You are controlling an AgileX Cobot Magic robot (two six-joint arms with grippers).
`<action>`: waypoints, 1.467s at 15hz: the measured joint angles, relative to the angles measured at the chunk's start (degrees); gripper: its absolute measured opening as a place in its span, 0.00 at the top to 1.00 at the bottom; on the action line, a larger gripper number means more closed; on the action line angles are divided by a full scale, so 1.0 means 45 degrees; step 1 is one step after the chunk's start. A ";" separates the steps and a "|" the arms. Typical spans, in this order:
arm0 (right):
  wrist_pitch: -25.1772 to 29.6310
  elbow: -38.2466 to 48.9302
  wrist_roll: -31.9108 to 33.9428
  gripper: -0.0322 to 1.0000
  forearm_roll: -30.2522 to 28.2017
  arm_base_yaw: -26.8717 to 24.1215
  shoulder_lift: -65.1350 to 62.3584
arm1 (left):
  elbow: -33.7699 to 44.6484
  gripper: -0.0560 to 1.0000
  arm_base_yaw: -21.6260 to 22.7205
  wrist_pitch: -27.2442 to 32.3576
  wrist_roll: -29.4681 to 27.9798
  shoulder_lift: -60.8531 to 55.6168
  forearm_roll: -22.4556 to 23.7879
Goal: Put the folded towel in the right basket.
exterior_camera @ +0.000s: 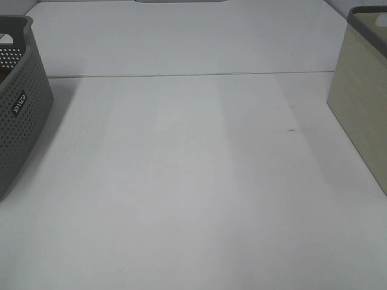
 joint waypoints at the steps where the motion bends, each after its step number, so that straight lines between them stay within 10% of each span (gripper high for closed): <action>1: 0.0000 0.0000 0.0000 0.02 0.0000 0.0000 0.0000 | 0.0000 0.02 0.0000 0.0000 0.0000 0.0000 0.0000; 22: 0.0000 0.0000 0.0013 0.02 0.0000 -0.0891 0.0000 | 0.0000 0.02 0.0000 0.0000 0.0000 0.0000 0.0000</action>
